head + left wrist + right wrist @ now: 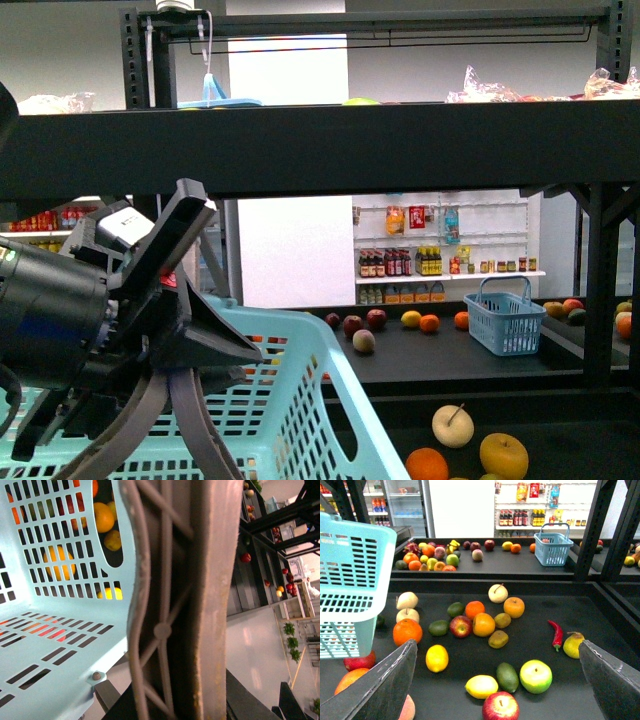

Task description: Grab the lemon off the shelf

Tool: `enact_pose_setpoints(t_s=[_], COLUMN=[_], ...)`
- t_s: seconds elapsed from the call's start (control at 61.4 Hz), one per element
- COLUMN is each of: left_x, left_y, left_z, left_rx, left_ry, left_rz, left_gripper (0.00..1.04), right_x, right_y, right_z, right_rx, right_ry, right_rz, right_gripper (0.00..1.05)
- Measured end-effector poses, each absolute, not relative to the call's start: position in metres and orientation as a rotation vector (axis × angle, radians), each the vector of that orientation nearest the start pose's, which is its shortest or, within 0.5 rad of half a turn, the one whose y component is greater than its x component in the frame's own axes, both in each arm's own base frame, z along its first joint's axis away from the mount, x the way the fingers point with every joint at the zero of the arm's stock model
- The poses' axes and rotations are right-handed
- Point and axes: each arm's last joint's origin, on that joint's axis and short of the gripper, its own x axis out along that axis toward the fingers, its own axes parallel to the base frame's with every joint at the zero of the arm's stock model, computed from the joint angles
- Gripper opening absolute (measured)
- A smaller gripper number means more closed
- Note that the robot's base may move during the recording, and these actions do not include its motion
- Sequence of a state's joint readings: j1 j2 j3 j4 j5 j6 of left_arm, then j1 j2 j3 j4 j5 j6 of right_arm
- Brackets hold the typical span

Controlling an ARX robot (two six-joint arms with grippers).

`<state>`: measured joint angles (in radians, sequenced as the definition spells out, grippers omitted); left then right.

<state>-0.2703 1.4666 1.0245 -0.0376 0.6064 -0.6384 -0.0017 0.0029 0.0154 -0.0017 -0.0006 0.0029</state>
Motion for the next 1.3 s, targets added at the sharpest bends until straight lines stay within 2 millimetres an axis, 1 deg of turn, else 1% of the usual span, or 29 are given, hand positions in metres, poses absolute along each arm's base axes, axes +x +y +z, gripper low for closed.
enact_pose_setpoints(t_s=[0.13, 0.326, 0.554, 0.635, 0.668, 0.733, 0.831, 0.896, 0.945, 0.961, 0.994, 1.043, 1.075, 1.092, 1.124, 1.14, 1.222, 1.254, 1.303], left_x=[0.301, 0.298, 0.298, 0.298, 0.298, 0.298, 0.298, 0.298, 0.298, 0.298, 0.298, 0.298, 0.298, 0.298, 0.298, 0.298, 0.298, 0.298, 0.298], left_y=[-0.11, -0.11, -0.11, -0.11, -0.11, -0.11, -0.11, -0.11, -0.11, -0.11, -0.11, -0.11, -0.11, -0.11, -0.11, -0.11, -0.11, -0.11, -0.11], left_z=[0.27, 0.261, 0.261, 0.261, 0.261, 0.261, 0.261, 0.261, 0.261, 0.261, 0.261, 0.261, 0.261, 0.261, 0.261, 0.261, 0.261, 0.261, 0.261], left_rx=[-0.629, -0.608, -0.594, -0.594, -0.595, -0.593, -0.591, -0.591, -0.592, -0.592, -0.592, -0.592, -0.591, -0.591, -0.591, -0.591, -0.591, -0.591, -0.591], left_ry=[0.765, 0.78, 0.777, 0.777, 0.777, 0.776, 0.774, 0.775, 0.776, 0.776, 0.776, 0.775, 0.775, 0.775, 0.775, 0.775, 0.776, 0.775, 0.776], left_rz=[-0.723, -0.699, -0.704, -0.706, -0.704, -0.704, -0.701, -0.704, -0.706, -0.706, -0.705, -0.704, -0.704, -0.704, -0.703, -0.703, -0.706, -0.706, -0.706], left_gripper=[0.17, 0.17, 0.17, 0.17, 0.17, 0.17, 0.17, 0.17, 0.17, 0.17, 0.17, 0.17, 0.17, 0.17, 0.17, 0.17, 0.17, 0.17, 0.17], right_x=[0.097, 0.097, 0.097, 0.098, 0.1, 0.104, 0.113, 0.126, 0.143, 0.146, 0.159, 0.173, 0.188, 0.2, 0.217, 0.226, 0.257, 0.275, 0.294], right_y=[0.0, 0.0, 0.0, 0.0, 0.0, 0.0, -0.001, -0.003, -0.007, -0.008, -0.011, -0.015, -0.019, -0.021, -0.023, -0.025, -0.028, -0.03, -0.033], right_z=[0.168, 0.168, 0.168, 0.163, 0.162, 0.161, 0.168, 0.18, 0.193, 0.195, 0.202, 0.208, 0.214, 0.217, 0.219, 0.219, 0.212, 0.208, 0.203], right_rx=[0.003, 0.003, 0.003, 0.008, 0.011, 0.022, 0.061, 0.083, 0.105, 0.11, 0.122, 0.13, 0.134, 0.136, 0.144, 0.151, 0.163, 0.167, 0.168], right_ry=[-0.011, -0.011, -0.01, 0.079, 0.106, 0.146, 0.192, 0.195, 0.193, 0.194, 0.202, 0.215, 0.226, 0.233, 0.26, 0.284, 0.363, 0.402, 0.441], right_rz=[-0.001, -0.001, -0.005, -0.124, -0.142, -0.147, -0.128, -0.114, -0.098, -0.094, -0.084, -0.078, -0.076, -0.074, -0.055, -0.047, -0.027, -0.028, -0.031], right_gripper=[0.97, 0.97, 0.97, 0.97, 0.97, 0.97, 0.97, 0.97, 0.97, 0.97, 0.97, 0.97, 0.97, 0.97, 0.97, 0.97, 0.97, 0.97, 0.97])
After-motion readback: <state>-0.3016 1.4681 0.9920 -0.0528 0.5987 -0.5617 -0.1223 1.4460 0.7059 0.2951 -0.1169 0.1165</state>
